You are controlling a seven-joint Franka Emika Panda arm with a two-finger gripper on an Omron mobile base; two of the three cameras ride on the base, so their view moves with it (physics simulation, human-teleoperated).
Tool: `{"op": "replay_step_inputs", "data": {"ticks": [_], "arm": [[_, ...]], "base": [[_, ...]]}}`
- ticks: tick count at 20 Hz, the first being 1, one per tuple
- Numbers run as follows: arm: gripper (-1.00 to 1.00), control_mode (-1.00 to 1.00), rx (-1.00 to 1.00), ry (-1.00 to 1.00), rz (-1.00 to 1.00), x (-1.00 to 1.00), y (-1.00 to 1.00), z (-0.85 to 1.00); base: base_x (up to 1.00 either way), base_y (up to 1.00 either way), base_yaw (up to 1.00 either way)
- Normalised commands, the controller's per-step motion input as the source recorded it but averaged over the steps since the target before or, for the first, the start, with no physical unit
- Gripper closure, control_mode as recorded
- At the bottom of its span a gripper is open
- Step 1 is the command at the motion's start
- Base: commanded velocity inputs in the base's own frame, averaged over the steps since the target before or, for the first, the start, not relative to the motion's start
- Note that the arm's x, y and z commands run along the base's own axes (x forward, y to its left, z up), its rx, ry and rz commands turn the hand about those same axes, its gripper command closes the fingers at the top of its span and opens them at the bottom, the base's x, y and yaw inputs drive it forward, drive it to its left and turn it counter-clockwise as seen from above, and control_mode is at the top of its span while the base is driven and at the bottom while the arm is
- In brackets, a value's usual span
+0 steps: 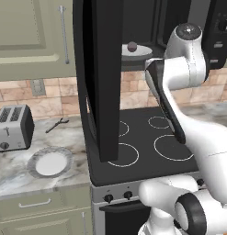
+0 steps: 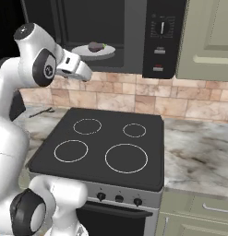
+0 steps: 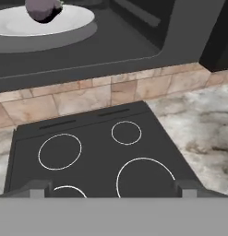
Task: Pick the eggplant from the counter and place it in the microwave. Then turn on the microwave.
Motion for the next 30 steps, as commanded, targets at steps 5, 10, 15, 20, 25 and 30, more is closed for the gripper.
{"op": "replay_step_inputs", "data": {"ticks": [5,10,15,20,25,30], "arm": [[-1.0,-1.0,0.0,-0.12,0.0,-0.4,0.0,-0.29],[1.0,-1.0,-0.01,-0.1,0.0,0.0,0.0,-0.3],[1.0,-1.0,-0.05,-0.09,0.0,0.13,0.04,-0.36],[1.0,-1.0,-0.09,-0.08,0.0,0.13,0.13,-0.33],[1.0,-1.0,-0.12,-0.11,0.0,0.0,0.24,-0.26],[1.0,-1.0,-0.12,-0.1,0.0,0.0,0.21,-0.24]], "base": [[0.0,0.0,0.0],[0.0,0.0,0.0],[0.0,0.0,0.0],[0.0,0.0,0.0],[0.0,0.0,0.0],[0.0,0.0,0.0]]}}
